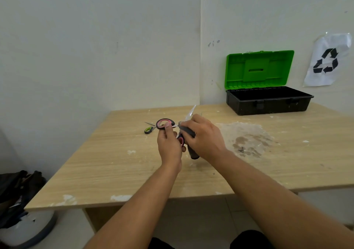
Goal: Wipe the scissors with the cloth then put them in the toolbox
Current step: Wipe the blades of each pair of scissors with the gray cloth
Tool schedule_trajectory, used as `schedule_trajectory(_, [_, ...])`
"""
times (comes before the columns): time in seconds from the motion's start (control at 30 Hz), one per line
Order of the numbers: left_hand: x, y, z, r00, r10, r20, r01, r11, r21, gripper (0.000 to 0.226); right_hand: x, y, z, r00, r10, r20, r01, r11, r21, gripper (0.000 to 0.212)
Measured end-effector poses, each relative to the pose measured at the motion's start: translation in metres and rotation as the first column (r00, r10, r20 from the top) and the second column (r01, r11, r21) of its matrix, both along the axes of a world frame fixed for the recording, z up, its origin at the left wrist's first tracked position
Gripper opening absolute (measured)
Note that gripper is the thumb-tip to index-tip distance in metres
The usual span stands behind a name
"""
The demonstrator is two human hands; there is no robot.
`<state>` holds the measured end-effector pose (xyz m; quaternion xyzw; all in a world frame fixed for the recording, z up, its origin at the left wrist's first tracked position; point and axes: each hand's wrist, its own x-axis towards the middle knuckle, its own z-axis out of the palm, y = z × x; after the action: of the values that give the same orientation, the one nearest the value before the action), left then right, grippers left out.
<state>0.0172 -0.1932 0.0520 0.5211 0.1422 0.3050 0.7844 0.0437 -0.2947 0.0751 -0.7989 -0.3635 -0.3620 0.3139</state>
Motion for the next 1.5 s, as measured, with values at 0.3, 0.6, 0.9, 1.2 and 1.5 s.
schedule_trajectory(0.3, [-0.002, 0.008, -0.009, 0.998, 0.036, -0.043, -0.029, 0.987, 0.158, 0.031, 0.011, -0.018, -0.001, 0.980, 0.129, -0.149, -0.150, 0.978, -0.144, 0.019])
schedule_trajectory(0.6, [0.000, 0.005, -0.006, 0.998, 0.053, -0.024, -0.048, 0.983, 0.175, 0.032, 0.007, -0.012, 0.002, 0.975, 0.147, -0.165, -0.169, 0.978, -0.122, 0.022])
schedule_trajectory(0.9, [-0.002, 0.006, -0.010, 0.996, 0.089, -0.005, -0.084, 0.950, 0.300, 0.034, 0.010, -0.009, 0.004, 0.976, 0.118, -0.184, -0.130, 0.990, -0.053, 0.019])
schedule_trajectory(1.2, [0.000, 0.008, -0.018, 0.996, 0.091, 0.021, -0.093, 0.935, 0.342, 0.036, 0.012, -0.016, 0.009, 0.962, 0.174, -0.209, -0.201, 0.973, -0.117, 0.020])
schedule_trajectory(1.5, [0.003, 0.006, -0.014, 0.998, 0.065, -0.005, -0.063, 0.983, 0.175, 0.035, 0.009, -0.018, 0.000, 0.924, 0.294, -0.244, -0.322, 0.943, -0.086, 0.019])
